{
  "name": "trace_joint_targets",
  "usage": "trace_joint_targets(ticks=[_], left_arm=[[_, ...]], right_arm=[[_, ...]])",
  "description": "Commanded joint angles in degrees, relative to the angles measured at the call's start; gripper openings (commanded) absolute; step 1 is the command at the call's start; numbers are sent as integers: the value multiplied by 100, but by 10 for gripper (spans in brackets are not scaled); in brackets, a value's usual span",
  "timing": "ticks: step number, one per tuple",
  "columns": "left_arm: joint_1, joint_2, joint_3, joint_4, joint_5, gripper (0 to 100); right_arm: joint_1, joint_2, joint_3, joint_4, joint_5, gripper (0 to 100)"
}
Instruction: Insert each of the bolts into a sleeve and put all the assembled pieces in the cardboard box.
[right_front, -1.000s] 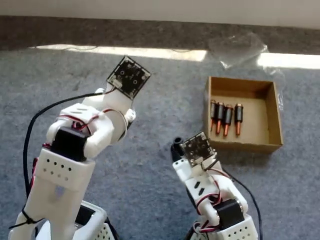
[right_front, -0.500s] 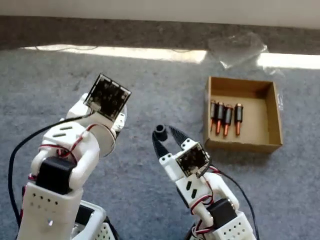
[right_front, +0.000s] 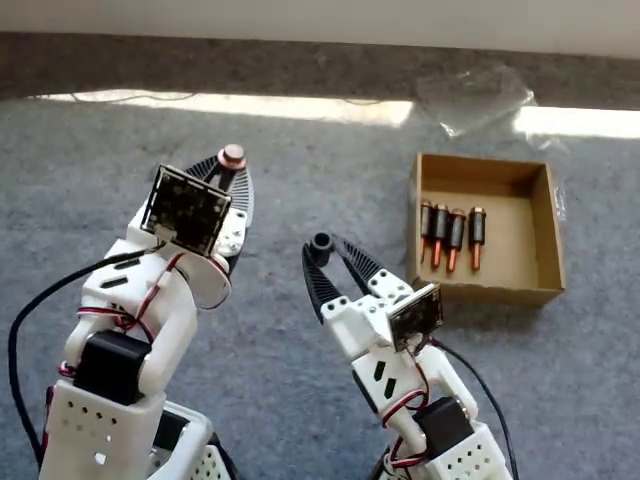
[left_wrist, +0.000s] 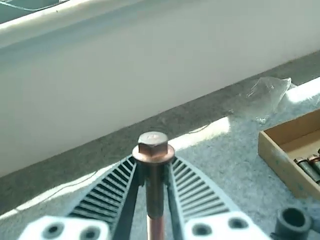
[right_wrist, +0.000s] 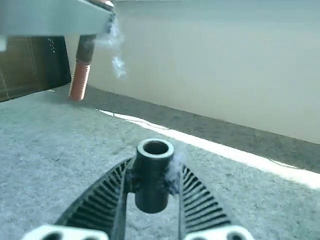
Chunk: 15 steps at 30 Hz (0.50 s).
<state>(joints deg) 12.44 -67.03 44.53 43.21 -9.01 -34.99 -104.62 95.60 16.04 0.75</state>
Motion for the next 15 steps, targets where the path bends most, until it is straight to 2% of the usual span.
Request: trace_joint_targets(ticks=[1, 8, 12, 15], left_arm=[[549, -136, -101, -440, 44, 4], [1481, -180, -92, -1064, 44, 4], [1692, -180, -101, -1363, 79, 4], [1675, -180, -119, -1380, 879, 4]], right_arm=[[-40, -48, 804, 40, -185, 4], [-40, -48, 804, 303, -193, 4], [-40, -48, 804, 303, -185, 4], [-40, -48, 804, 426, -158, 4]])
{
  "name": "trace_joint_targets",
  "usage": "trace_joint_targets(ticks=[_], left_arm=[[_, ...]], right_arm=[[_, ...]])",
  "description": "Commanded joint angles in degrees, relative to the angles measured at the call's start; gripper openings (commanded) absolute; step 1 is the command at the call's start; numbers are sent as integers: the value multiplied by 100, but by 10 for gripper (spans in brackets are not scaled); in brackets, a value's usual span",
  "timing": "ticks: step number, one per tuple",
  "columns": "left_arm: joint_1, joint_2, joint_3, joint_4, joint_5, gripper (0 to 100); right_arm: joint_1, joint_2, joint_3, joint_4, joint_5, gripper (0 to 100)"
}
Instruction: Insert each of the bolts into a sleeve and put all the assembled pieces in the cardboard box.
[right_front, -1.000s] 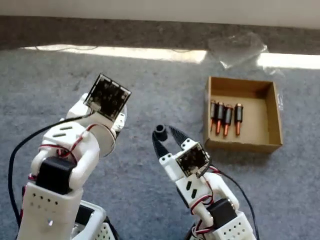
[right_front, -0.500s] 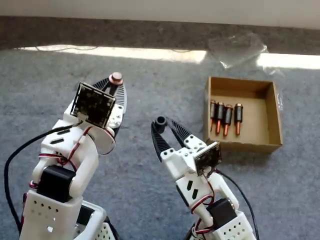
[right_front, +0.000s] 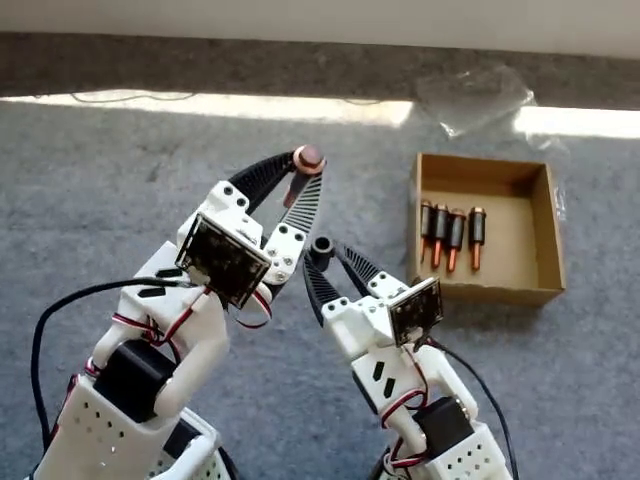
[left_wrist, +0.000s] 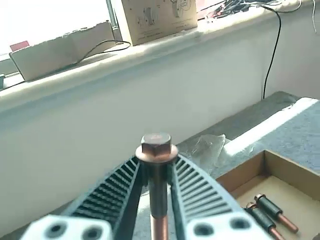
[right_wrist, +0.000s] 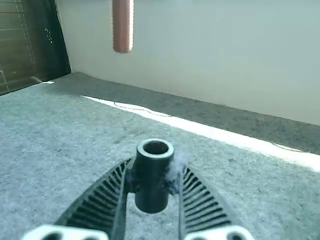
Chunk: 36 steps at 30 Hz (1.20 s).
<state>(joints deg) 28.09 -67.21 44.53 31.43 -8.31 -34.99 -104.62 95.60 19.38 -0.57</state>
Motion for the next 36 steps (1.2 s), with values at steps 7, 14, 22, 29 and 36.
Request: trace_joint_targets(ticks=[7, 14, 22, 29, 36], left_arm=[[110, -163, 31, -193, 1776, 4], [145, -163, 242, -211, 1776, 4], [154, -163, 1024, -1064, 1776, 4], [154, -171, 1147, -1178, 1793, 4], [154, -171, 1156, -1169, 1802, 4]], right_arm=[[-22, -48, 804, 136, -26, 4], [-13, -48, 804, 136, -18, 4], [-40, -57, 804, 127, 484, 4], [-40, -57, 804, 127, 519, 4], [-40, -57, 804, 127, 510, 4]])
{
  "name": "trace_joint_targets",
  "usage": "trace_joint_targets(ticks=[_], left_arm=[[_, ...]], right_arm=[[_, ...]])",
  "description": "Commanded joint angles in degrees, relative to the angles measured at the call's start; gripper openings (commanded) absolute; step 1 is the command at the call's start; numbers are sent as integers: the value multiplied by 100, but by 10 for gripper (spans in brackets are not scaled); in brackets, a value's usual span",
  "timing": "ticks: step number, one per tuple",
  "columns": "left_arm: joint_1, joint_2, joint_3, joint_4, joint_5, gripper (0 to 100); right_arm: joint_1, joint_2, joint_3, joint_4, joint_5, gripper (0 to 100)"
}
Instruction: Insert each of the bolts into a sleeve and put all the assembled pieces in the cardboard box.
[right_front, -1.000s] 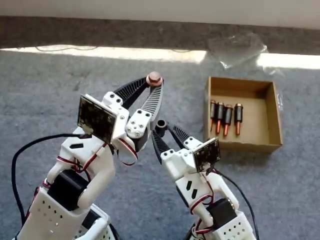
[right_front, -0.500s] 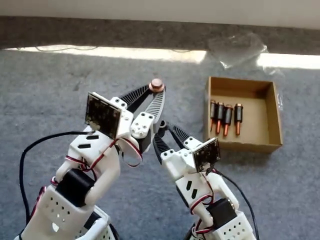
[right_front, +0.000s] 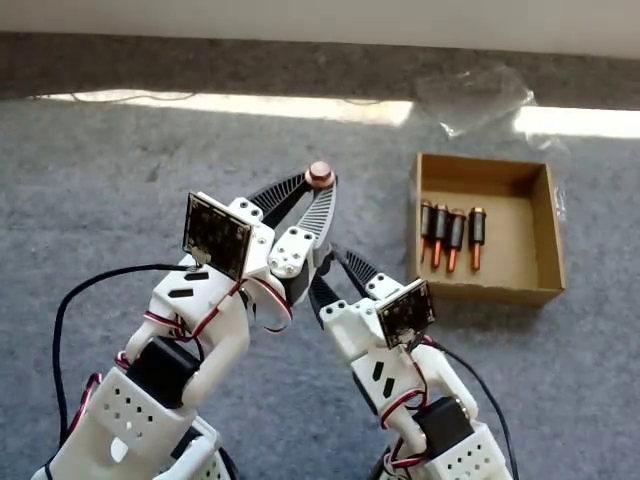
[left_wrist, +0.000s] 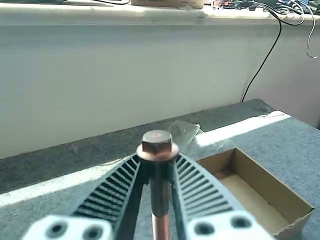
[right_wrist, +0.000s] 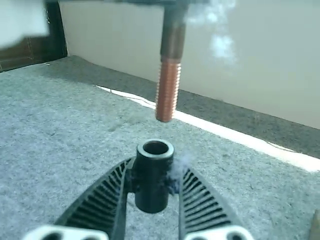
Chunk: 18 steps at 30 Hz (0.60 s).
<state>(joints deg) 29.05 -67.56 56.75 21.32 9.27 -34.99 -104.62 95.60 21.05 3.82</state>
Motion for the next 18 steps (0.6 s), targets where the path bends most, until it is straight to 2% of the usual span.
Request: trace_joint_targets(ticks=[1, 8, 18], left_arm=[[57, -136, -66, -158, 44, 4], [277, -391, -4, 123, 9, 4], [189, -884, 400, 79, 9, 4]], right_arm=[[-40, -57, 804, -40, 70, 4], [-40, -57, 804, -40, 88, 4], [-22, -57, 804, -40, 88, 4]])
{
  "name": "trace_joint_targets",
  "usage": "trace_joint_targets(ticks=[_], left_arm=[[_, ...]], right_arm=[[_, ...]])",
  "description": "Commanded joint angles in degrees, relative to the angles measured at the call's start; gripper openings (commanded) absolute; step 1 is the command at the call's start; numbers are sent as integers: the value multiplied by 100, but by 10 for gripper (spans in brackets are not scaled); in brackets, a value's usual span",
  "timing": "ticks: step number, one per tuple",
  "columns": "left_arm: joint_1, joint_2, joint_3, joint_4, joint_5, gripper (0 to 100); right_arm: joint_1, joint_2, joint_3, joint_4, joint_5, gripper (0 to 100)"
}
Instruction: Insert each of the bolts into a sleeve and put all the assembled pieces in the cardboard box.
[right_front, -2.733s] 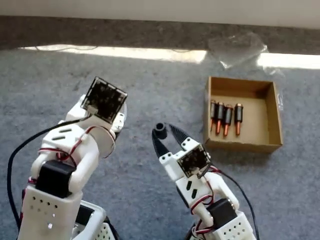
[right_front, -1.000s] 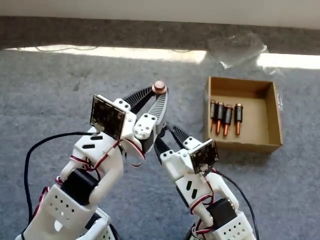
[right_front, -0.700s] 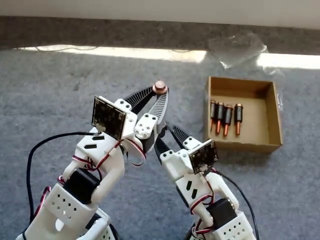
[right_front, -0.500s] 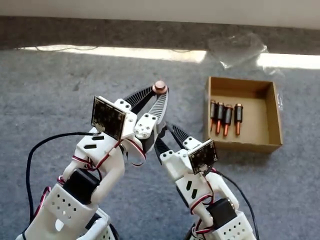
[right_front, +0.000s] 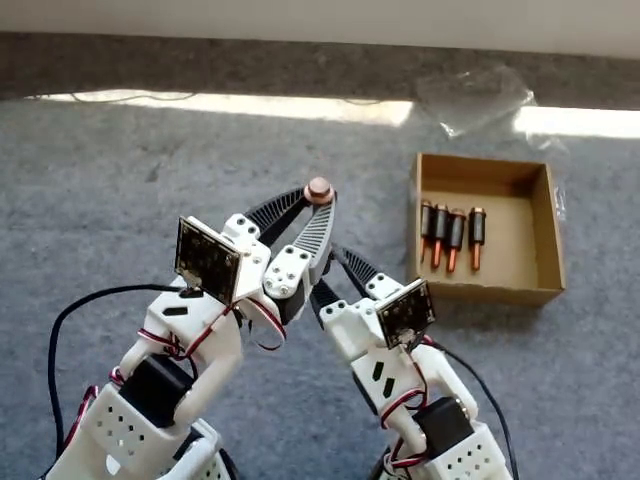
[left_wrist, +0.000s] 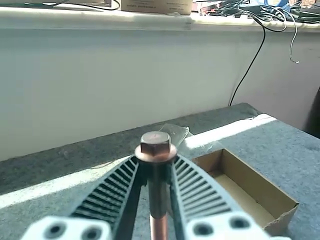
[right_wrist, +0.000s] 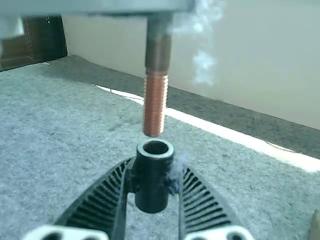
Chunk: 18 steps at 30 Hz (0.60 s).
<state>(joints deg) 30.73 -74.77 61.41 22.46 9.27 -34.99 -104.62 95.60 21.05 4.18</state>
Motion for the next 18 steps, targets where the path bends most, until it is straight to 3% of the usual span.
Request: trace_joint_targets(ticks=[1, 18], left_arm=[[31, -163, -66, -26, 9, 4], [40, -163, 286, -62, 9, 4]], right_arm=[[-22, -57, 804, -40, 53, 4], [-22, -57, 804, -40, 62, 4]])
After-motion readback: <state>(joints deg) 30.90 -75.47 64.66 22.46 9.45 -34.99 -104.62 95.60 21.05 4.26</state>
